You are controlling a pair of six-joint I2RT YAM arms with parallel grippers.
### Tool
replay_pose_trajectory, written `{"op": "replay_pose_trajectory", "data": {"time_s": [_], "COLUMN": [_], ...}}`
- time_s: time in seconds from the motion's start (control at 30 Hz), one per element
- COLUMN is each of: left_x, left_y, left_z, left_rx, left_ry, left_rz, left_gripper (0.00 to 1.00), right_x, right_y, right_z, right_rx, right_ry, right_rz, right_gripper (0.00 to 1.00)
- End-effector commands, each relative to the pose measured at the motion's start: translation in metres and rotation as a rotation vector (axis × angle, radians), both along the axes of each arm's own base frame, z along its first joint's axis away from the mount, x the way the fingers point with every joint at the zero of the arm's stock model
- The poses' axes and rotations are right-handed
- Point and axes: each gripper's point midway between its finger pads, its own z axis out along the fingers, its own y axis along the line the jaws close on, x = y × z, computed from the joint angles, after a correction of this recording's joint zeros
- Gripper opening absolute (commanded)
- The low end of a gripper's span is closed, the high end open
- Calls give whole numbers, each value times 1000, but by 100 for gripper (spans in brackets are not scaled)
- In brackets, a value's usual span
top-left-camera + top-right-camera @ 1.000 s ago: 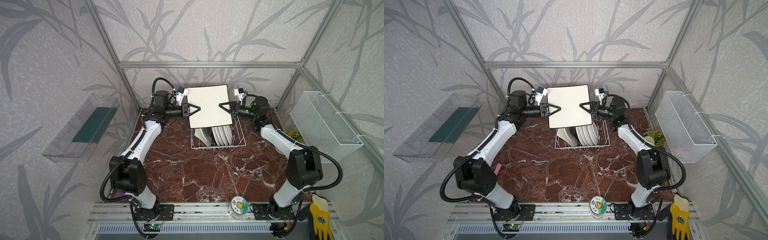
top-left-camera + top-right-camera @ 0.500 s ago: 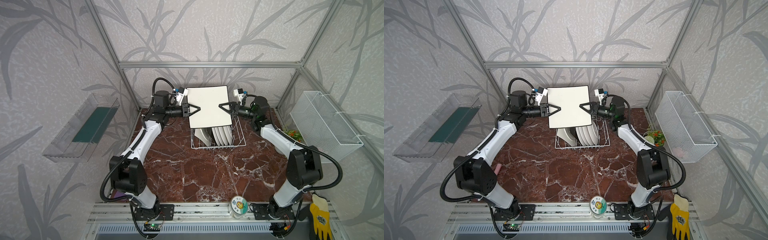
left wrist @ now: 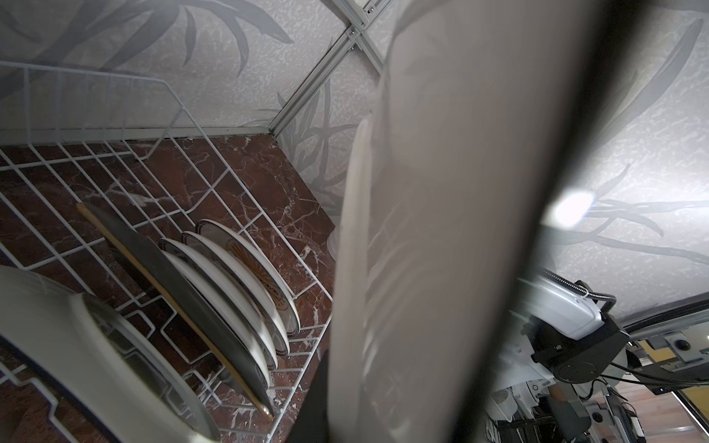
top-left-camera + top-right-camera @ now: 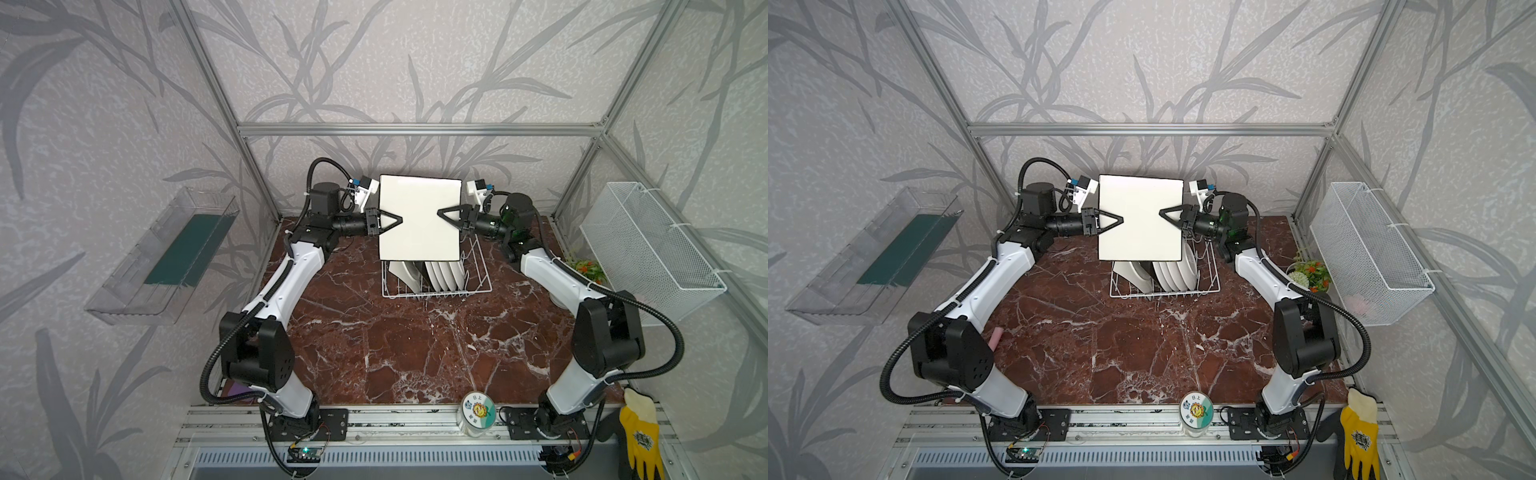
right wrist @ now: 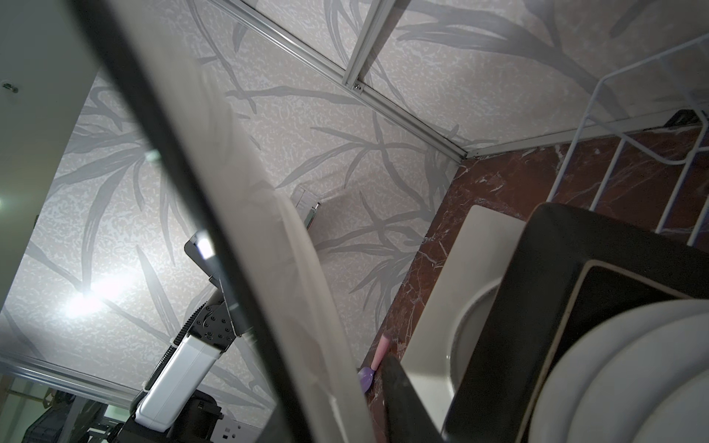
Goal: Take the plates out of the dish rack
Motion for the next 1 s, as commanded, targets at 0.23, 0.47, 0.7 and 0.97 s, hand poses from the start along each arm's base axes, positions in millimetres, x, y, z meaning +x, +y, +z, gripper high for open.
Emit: {"op": "replay_pose_trajectory", "data": {"time_s": [0.23, 0.47, 0.7, 0.97], "left_x": [-5, -3, -1, 3], "left_y": [3, 11, 17, 33], "left_z": [28, 37, 46, 62], "left_rx": [-7, -6, -29, -29], "left_ry": [-110, -131, -146, -177], "left_rz": [36, 71, 103, 169], "left_gripper": [0, 0, 0, 0], "right_x": [-4, 0, -5, -13], "right_y": [-4, -13, -20, -26], "right_z": [30, 25, 28, 25], "right_rx": [34, 17, -22, -102], "right_ry": [-91, -59, -85, -116], "right_rz": [-3, -45, -66, -87], "right_gripper": [42, 58, 96, 99]}}
